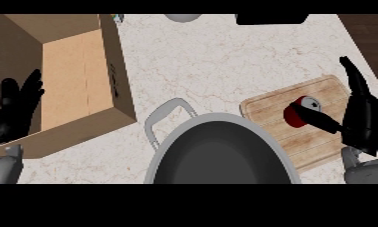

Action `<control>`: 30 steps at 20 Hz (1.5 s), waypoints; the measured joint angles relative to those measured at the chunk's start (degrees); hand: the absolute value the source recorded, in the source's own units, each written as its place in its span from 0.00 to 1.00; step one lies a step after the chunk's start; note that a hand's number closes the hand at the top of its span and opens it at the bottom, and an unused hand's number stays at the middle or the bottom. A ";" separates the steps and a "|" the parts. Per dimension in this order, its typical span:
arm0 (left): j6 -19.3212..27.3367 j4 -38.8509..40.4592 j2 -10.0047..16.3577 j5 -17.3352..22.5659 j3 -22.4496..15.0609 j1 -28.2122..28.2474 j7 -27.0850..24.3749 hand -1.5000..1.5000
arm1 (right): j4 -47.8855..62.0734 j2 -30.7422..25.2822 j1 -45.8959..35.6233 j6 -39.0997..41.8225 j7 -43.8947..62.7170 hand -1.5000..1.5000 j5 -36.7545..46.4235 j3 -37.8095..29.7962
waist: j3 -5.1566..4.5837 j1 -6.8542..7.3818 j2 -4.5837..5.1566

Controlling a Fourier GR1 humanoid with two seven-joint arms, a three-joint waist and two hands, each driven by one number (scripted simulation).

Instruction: Pick the can from the cutting board and place it in the pot

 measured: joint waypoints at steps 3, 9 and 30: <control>0.09 -0.49 -0.07 -0.78 -0.25 0.40 0.83 0.50 | -3.09 -3.91 0.47 6.40 10.28 0.00 4.07 0.79 | -0.05 -0.12 -0.03; -0.44 -1.05 -0.32 -1.83 -0.76 0.46 1.82 0.50 | -12.43 -9.58 -1.69 24.90 29.94 0.00 5.21 4.08 | -0.10 0.36 0.06; -1.06 -3.76 -2.90 -4.70 -1.63 0.85 4.58 0.50 | -15.77 -6.71 -7.95 47.23 46.26 0.00 -6.07 4.17 | 0.21 1.73 0.75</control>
